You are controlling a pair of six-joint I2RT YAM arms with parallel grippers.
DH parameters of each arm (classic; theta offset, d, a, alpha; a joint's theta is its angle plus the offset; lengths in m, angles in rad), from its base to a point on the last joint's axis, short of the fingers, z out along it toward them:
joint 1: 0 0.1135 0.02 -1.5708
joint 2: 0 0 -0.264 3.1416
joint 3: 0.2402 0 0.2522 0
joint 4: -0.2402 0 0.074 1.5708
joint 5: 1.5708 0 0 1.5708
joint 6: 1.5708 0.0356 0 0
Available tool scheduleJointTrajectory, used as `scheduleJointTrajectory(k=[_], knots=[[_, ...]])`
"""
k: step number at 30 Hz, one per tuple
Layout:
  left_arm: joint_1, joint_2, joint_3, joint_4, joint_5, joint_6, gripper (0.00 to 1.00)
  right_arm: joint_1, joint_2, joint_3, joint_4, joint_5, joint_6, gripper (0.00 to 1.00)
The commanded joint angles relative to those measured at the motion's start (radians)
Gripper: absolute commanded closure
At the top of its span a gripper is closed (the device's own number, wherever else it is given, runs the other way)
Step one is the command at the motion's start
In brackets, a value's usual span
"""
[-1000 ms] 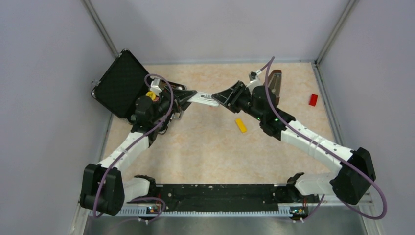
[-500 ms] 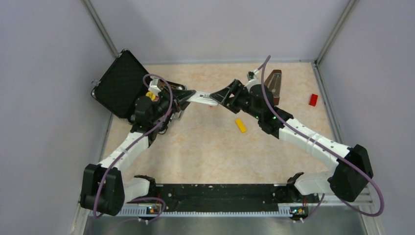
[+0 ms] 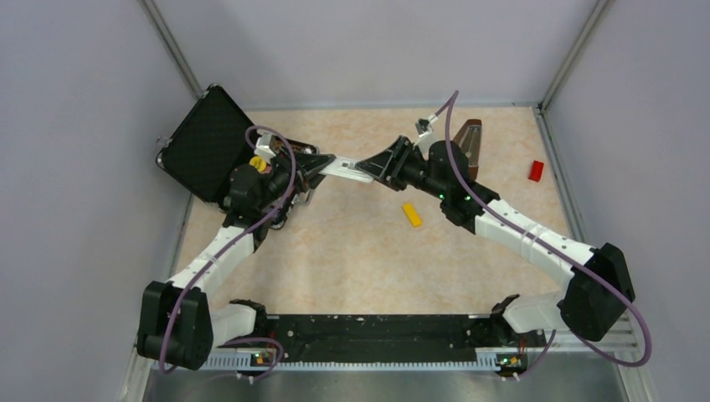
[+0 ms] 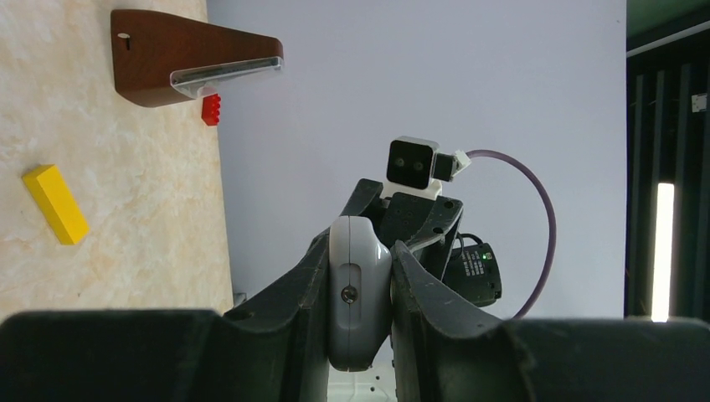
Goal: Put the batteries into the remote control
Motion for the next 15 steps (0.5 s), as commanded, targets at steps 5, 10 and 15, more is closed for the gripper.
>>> scheduleJointTrajectory(k=[5,10,15], knots=[[-0.003,-0.038,0.026,0.204,-0.009,-0.09,1.0,0.002,0.047,-0.016,0.025,-0.096,0.005,0.75],[-0.003,-0.04,0.021,0.204,-0.006,-0.078,1.0,0.001,0.057,-0.024,0.038,-0.105,0.007,0.8],[-0.003,-0.042,0.018,0.189,0.0,-0.028,1.0,0.002,0.056,-0.022,0.031,-0.105,-0.008,0.7]])
